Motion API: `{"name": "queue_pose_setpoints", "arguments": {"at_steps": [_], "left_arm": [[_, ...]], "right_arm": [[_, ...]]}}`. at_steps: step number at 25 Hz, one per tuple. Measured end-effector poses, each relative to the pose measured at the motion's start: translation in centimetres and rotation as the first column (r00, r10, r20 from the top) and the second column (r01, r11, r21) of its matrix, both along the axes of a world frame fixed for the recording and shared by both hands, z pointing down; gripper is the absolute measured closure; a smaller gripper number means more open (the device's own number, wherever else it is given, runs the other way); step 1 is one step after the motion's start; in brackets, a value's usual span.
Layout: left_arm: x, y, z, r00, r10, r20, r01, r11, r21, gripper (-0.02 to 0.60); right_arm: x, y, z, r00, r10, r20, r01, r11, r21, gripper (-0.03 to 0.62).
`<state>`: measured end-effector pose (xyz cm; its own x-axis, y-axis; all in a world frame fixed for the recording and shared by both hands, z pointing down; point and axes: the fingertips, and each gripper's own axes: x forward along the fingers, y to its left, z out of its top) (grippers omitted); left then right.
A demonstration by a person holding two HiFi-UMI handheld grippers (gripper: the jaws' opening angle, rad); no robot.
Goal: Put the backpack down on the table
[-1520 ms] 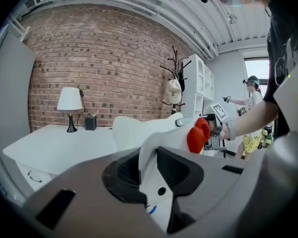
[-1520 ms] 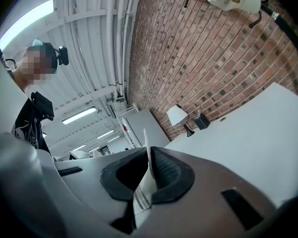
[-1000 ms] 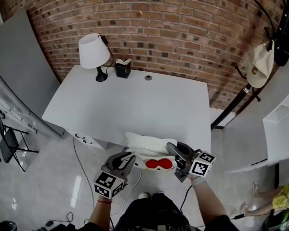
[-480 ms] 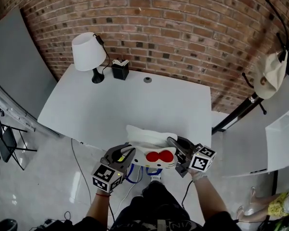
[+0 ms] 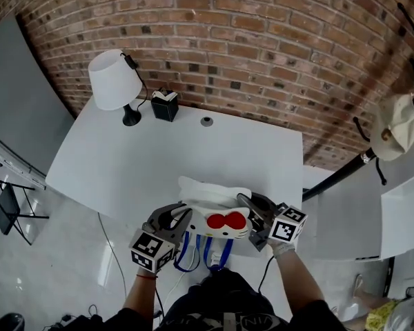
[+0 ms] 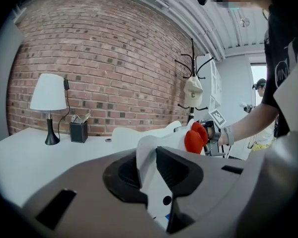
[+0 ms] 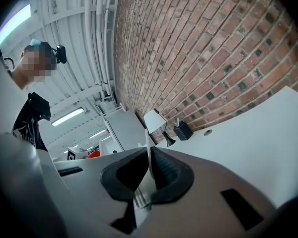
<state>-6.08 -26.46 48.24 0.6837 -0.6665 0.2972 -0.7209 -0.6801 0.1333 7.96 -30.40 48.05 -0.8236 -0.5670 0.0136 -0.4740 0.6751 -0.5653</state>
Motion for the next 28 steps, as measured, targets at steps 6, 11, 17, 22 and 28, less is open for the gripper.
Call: {"name": "queue_pose_setpoints", "arguments": {"at_steps": [6, 11, 17, 22, 28], "left_arm": [[0.8, -3.8, 0.2, 1.000, -0.015, -0.010, 0.015, 1.000, -0.003, 0.511], [1.6, -6.5, 0.8, 1.000, -0.013, -0.004, 0.013, 1.000, -0.006, 0.511], [2.5, -10.2, 1.0, 1.000, -0.015, 0.002, 0.015, 1.000, -0.002, 0.511], [3.0, -13.3, 1.6, 1.000, -0.015, 0.001, 0.015, 1.000, -0.009, 0.511], [3.6, -16.7, 2.0, 1.000, -0.010, 0.019, 0.010, 1.000, 0.003, 0.511]], "right_arm": [[0.8, -3.7, 0.2, 1.000, 0.006, 0.021, -0.006, 1.000, 0.004, 0.582], [1.6, -6.6, 0.4, 1.000, 0.003, 0.017, -0.003, 1.000, 0.021, 0.580], [2.3, -10.3, 1.2, 1.000, -0.002, 0.006, 0.002, 1.000, 0.024, 0.580], [2.7, -13.4, 1.5, 1.000, -0.001, -0.004, 0.001, 0.999, 0.032, 0.580], [3.2, -16.9, 2.1, 1.000, -0.001, -0.003, 0.001, 0.999, 0.043, 0.582]]}}
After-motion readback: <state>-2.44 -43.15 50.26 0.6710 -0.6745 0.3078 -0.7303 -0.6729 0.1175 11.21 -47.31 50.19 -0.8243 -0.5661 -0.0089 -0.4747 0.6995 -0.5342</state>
